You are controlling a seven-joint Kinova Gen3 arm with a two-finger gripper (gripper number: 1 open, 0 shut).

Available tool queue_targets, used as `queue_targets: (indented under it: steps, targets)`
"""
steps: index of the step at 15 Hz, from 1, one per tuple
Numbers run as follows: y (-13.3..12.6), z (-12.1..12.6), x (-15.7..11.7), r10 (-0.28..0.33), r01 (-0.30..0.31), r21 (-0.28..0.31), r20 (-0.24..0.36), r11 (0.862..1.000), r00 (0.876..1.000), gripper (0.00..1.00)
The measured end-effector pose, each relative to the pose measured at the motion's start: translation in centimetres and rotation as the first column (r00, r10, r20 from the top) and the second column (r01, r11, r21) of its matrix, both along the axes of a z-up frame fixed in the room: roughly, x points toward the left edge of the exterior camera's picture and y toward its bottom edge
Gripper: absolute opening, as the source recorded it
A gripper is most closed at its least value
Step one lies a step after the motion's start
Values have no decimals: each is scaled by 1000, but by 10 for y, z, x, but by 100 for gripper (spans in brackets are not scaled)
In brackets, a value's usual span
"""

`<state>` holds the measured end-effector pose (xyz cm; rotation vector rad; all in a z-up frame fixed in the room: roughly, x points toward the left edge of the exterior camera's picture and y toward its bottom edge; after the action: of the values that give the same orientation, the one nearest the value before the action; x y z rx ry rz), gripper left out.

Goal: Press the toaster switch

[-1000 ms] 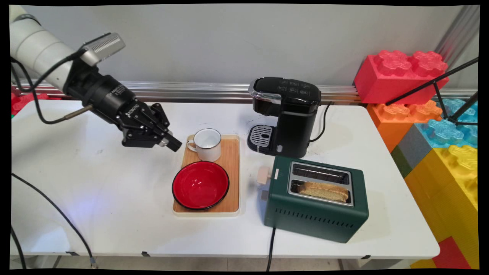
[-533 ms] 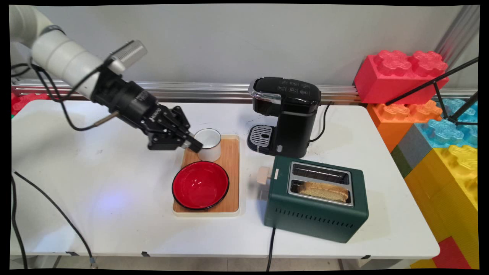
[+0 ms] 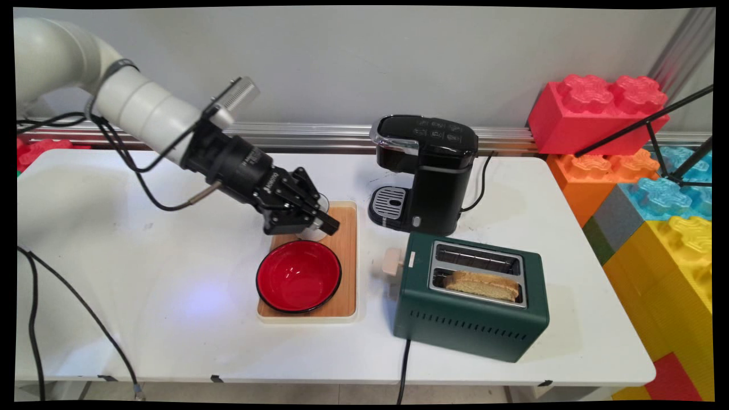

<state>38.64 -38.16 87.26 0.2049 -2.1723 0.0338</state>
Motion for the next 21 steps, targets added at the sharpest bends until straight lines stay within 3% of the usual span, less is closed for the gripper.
queue_targets:
  steps: [8,21]
  targets:
    - [-6,-20,-36,13,-13,-25,-23,1000,1000,0]
    - [-8,-51,-70,26,-28,-38,-40,999,999,0]
